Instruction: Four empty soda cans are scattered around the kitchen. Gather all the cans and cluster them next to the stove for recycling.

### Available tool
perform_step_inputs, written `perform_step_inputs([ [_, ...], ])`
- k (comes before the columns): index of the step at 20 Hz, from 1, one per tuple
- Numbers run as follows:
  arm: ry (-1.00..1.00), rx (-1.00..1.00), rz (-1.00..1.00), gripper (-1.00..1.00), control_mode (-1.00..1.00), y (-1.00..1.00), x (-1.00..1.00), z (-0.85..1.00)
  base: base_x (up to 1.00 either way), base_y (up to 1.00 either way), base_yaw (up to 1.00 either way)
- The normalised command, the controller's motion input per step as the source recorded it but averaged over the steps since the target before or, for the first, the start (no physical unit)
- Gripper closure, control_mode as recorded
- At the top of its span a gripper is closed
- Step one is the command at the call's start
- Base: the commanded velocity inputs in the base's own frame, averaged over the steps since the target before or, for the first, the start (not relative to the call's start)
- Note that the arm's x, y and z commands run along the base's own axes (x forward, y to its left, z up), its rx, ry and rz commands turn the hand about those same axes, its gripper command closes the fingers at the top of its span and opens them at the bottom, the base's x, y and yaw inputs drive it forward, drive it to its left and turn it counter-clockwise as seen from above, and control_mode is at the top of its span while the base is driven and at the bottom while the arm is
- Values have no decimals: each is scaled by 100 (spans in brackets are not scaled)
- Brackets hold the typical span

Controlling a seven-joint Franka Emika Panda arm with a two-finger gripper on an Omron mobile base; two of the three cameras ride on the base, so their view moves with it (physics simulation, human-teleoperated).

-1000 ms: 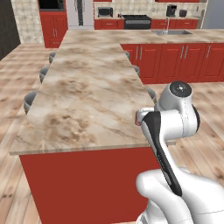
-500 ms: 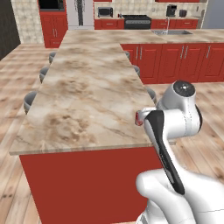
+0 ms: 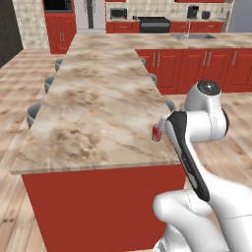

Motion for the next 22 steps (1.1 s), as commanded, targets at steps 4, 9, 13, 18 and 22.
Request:
perform_step_inputs([
  [4,19,0,0,-100,-100,-10,21,13,0,0,0],
  [9,15,0,0,-100,-100,-8,37,-1,0,0,0],
  [13,5,0,0,-100,-100,-7,21,-1,0,0,0],
  [18,1,0,0,-100,-100,-7,21,-10,0,0,0],
  [22,0,0,0,-100,-100,-3,28,-16,0,0,0],
])
